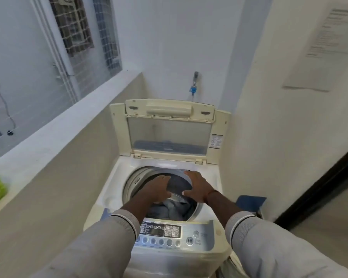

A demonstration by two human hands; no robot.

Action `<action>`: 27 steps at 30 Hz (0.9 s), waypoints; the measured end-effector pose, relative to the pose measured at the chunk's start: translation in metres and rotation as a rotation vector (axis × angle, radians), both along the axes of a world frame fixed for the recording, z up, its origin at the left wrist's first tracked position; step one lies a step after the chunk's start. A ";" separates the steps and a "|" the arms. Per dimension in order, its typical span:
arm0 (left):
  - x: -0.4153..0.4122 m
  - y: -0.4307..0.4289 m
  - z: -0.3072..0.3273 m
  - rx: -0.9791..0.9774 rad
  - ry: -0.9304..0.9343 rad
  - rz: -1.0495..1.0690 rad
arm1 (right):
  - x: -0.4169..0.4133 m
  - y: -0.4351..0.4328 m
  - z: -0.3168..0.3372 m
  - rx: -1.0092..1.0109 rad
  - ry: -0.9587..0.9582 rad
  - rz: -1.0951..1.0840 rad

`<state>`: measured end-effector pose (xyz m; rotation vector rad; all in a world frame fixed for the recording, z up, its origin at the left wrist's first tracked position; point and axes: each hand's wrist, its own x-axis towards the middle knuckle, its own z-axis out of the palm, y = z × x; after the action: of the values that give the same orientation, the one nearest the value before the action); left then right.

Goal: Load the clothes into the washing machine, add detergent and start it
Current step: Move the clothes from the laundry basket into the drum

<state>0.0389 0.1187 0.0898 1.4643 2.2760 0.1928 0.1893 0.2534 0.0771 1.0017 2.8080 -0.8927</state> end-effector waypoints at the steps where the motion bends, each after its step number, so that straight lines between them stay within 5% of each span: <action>1: 0.008 0.007 0.000 -0.003 -0.004 -0.023 | 0.012 0.005 -0.001 -0.010 0.018 -0.027; 15: 0.237 0.173 -0.036 0.141 -0.210 -0.311 | 0.297 0.118 -0.054 -0.079 0.123 -0.504; 27: 0.384 0.238 -0.238 -0.267 -0.355 -0.212 | 0.447 0.152 -0.250 -0.406 -0.122 -0.666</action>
<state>0.4232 0.3562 -0.1484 1.3922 1.7773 0.0737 0.6362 0.4057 -0.1724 1.8526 2.0579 -1.3157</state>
